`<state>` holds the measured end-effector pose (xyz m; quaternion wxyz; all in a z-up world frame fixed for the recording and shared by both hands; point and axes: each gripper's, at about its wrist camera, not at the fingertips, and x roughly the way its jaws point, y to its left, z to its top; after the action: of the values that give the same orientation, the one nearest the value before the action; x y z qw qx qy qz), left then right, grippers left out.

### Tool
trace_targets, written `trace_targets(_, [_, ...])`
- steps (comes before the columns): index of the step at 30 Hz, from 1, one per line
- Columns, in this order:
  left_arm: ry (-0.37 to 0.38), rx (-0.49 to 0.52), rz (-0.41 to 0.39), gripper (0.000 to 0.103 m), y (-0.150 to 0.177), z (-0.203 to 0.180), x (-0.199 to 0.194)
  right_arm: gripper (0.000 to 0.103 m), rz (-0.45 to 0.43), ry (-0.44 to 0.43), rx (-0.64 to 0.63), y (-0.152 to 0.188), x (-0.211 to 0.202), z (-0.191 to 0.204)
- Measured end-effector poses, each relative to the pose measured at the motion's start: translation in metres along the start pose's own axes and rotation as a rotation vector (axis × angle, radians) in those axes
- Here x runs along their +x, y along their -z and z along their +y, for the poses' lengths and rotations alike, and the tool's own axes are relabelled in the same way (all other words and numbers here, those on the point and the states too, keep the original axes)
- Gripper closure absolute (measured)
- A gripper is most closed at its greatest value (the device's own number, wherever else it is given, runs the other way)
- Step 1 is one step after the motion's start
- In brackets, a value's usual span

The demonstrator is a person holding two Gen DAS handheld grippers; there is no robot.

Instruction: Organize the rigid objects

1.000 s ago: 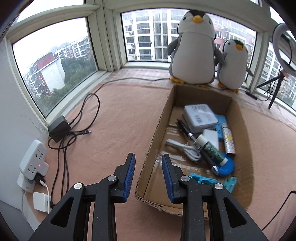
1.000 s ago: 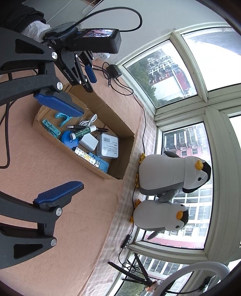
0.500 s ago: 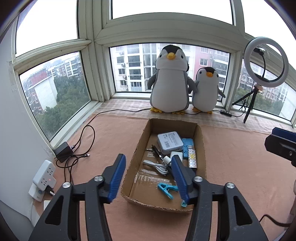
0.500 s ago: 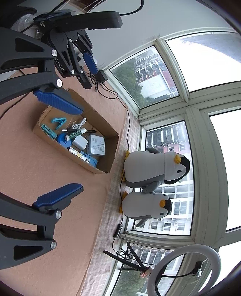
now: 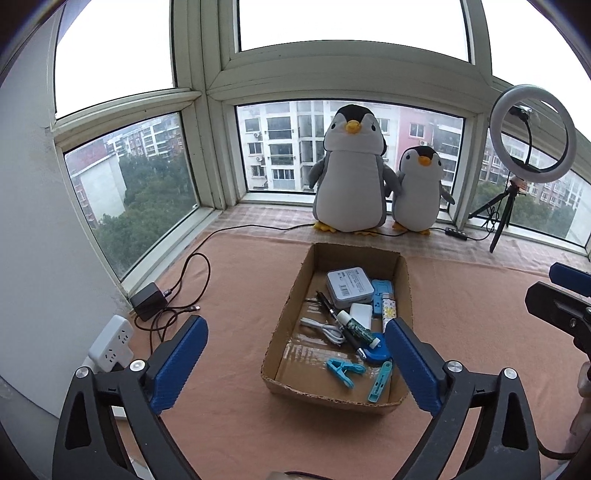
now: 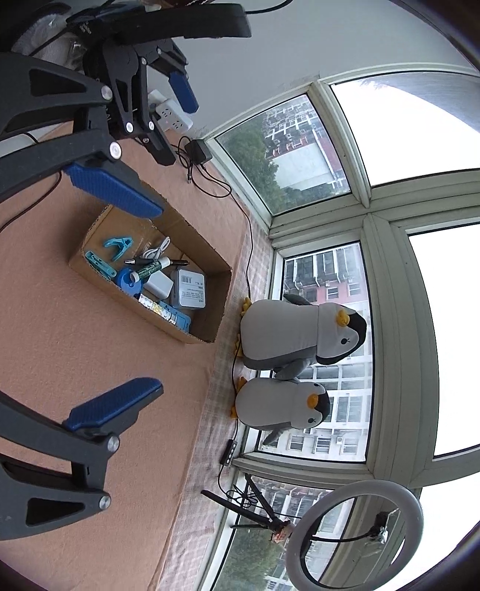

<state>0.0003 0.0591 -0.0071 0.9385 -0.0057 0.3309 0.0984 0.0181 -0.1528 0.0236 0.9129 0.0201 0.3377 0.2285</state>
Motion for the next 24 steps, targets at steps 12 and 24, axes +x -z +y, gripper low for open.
trace_targets(12, [-0.010, -0.025, 0.003, 0.001, -0.002, 0.011, -0.003, 0.010, -0.021, 0.016, -0.009, 0.006, -0.005, 0.012])
trace_targets(24, [-0.015, -0.032, 0.011, 0.001, -0.001, 0.014, -0.002, 0.010, -0.015, 0.020, 0.013, 0.006, -0.004, 0.007])
